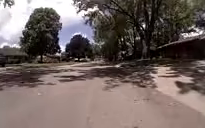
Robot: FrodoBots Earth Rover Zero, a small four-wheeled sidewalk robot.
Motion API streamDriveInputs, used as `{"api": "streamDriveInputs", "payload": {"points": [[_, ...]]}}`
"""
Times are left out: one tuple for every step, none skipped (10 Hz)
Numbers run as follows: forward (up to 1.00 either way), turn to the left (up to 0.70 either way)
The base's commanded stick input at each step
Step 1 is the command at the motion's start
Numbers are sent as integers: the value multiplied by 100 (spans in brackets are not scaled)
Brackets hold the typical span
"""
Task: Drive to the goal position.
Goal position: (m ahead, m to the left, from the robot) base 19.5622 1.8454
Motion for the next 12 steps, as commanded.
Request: {"api": "streamDriveInputs", "payload": {"points": [[70,0],[70,0],[70,0],[70,0],[70,0],[70,0],[70,0],[70,0],[70,0],[70,0],[70,0],[70,0]]}}
